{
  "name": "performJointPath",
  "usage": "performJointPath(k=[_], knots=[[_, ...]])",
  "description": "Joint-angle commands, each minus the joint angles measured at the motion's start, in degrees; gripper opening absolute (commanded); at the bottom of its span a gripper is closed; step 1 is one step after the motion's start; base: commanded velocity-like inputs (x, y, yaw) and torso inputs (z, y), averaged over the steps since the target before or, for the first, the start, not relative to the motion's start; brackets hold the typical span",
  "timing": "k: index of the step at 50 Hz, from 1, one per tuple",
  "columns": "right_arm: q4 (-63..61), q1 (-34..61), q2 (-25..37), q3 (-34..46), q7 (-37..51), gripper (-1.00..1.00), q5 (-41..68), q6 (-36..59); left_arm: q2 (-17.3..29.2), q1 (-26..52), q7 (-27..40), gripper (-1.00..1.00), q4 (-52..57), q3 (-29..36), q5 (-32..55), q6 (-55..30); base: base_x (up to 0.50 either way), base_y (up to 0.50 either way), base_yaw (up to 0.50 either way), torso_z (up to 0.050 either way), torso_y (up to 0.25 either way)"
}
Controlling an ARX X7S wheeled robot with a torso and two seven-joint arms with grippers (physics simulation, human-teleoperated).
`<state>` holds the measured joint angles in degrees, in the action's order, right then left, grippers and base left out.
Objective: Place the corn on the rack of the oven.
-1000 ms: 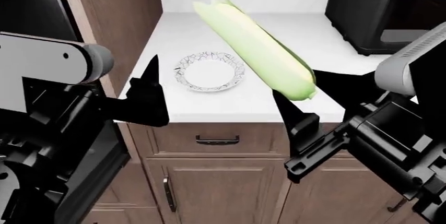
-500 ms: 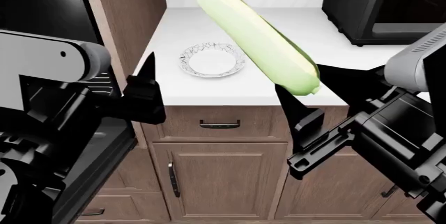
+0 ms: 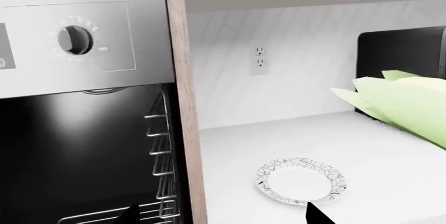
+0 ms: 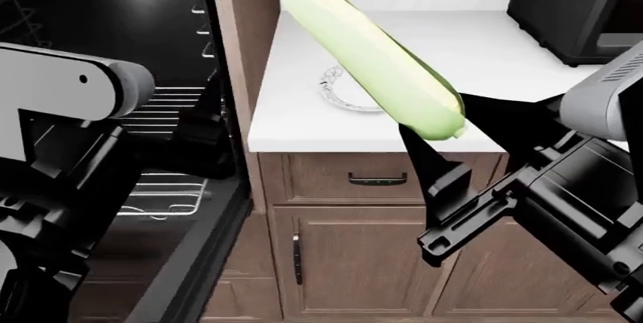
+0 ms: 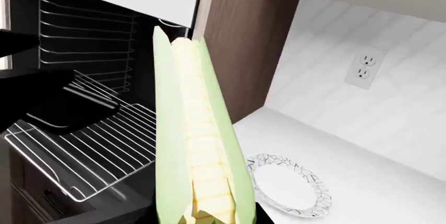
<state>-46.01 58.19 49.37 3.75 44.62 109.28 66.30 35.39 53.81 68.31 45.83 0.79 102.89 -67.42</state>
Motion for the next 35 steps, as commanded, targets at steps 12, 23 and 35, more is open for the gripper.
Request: performJointPath(k=[12,23,35], knots=[[-0.75,0.50,1.47,0.16,1.00,-1.00,1.06,-0.53,0.84,-0.26,-0.25,1.00,0.39,0.37,0.07,0.72,0.00,0.46,0.00,0.000,0.000],[-0.41,0.93,1.38,0.58,0.89,-1.00,0.91,-0.65,1.18,-0.73,-0.83,1.00,0.44,0.24,-0.50,0.99,0.00,0.42,0.00,0.000,0.000],[-0.56,1.29,1.67,0.87,1.16,-1.00,1.26,-0.97,1.49,-0.80,-1.11,1.00,0.58,0.36,-0.76,1.33,0.00,0.37,0.00,0.000,0.000]])
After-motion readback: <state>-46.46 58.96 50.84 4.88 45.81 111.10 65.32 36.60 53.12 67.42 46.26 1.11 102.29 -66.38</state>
